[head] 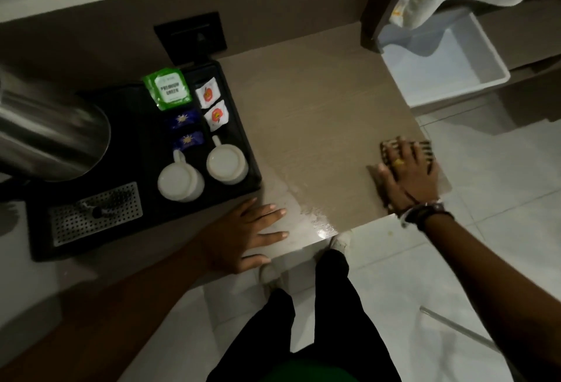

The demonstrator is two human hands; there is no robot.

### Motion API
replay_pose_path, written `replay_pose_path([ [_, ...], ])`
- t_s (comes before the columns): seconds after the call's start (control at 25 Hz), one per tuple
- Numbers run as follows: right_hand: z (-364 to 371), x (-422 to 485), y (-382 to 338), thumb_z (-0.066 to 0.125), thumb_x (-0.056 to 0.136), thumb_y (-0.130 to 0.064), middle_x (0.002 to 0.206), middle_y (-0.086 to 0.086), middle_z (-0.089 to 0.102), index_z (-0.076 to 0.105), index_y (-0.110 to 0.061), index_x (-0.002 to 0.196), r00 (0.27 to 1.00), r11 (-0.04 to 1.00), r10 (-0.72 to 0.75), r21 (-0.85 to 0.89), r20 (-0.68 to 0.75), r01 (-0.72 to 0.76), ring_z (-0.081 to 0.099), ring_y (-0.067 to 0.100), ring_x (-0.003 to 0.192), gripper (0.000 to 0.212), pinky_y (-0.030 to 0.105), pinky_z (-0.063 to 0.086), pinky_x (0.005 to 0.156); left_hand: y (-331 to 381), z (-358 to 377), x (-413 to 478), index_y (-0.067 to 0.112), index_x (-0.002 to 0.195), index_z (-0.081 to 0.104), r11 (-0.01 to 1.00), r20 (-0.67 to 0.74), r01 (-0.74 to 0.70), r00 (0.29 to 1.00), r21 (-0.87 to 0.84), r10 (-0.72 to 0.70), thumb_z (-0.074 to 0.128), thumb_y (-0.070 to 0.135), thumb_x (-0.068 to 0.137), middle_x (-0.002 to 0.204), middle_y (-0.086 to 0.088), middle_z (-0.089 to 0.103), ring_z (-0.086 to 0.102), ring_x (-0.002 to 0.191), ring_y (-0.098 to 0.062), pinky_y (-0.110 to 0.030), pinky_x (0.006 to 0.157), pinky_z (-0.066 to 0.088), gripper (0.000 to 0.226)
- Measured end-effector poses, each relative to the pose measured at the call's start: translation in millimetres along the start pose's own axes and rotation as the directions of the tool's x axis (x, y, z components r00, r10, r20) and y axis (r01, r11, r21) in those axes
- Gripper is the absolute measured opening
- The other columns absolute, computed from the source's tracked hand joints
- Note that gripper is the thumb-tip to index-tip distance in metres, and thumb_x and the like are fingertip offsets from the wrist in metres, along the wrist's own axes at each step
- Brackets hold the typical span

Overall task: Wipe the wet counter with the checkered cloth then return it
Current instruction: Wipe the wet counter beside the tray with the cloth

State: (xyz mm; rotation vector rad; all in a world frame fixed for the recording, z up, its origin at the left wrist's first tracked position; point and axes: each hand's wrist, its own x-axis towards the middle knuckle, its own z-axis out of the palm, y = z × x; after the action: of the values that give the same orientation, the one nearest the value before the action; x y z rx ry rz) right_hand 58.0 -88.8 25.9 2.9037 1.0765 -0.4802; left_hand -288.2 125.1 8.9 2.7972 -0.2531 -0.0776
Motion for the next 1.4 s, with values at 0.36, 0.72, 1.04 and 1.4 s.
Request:
replay_pose_path([
  [0.36, 38.5, -42.1, -157.9, 0.019, 0.096, -0.077, 0.172, -0.004, 0.016, 0.029, -0.038, 0.158, 0.921, 0.922, -0.388, 0.016, 0.035, 0.388, 0.012, 0.030, 0.159, 0.074, 0.067, -0.002, 0.122, -2.0, 8.8, -5.1, 0.029, 0.153, 0.049, 1.000, -0.007, 0.000, 1.000, 0.020, 0.000, 0.051, 0.056, 0.098, 0.165, -0.015, 0.033, 0.029, 0.151, -0.036, -0.060, 0.121, 0.012, 0.061],
  [0.72, -12.4, 46.0, -51.2, 0.006, 0.091, -0.076, 0.174, 0.002, 0.006, 0.019, -0.036, 0.162, 0.943, 0.926, 0.324, 0.231, -0.078, -0.299, 0.001, 0.030, 0.160, 0.083, 0.067, 0.003, 0.123, -4.9, 6.4, -2.4, 0.025, 0.149, 0.057, 0.998, -0.081, -0.018, 0.996, 0.055, 0.022, 0.062, 0.052, 0.094, 0.164, -0.017, 0.036, 0.037, 0.148, -0.035, -0.060, 0.119, 0.020, 0.061],
  [1.04, 43.1, -71.5, -148.1, 0.023, 0.103, -0.056, 0.168, -0.004, 0.030, 0.042, -0.037, 0.153, 0.827, 0.830, -0.557, 0.026, 0.071, 0.557, 0.025, 0.026, 0.156, 0.057, 0.065, 0.015, 0.121, -5.5, 11.1, -3.8, 0.025, 0.144, 0.062, 0.997, -0.058, -0.027, 0.998, 0.071, 0.032, 0.072, 0.050, 0.092, 0.155, -0.020, 0.049, 0.043, 0.144, -0.039, -0.066, 0.116, 0.027, 0.059],
  [1.4, 2.6, 43.4, -156.7, 0.005, 0.099, -0.060, 0.171, -0.004, 0.020, 0.036, -0.036, 0.156, 0.960, 0.958, -0.281, 0.062, 0.005, 0.280, 0.011, 0.025, 0.159, 0.070, 0.062, 0.004, 0.125, -9.5, 19.7, -3.9, 0.031, 0.151, 0.053, 0.999, -0.062, -0.012, 0.998, 0.037, 0.015, 0.057, 0.056, 0.098, 0.169, -0.014, 0.026, 0.030, 0.153, -0.032, -0.059, 0.123, 0.013, 0.059],
])
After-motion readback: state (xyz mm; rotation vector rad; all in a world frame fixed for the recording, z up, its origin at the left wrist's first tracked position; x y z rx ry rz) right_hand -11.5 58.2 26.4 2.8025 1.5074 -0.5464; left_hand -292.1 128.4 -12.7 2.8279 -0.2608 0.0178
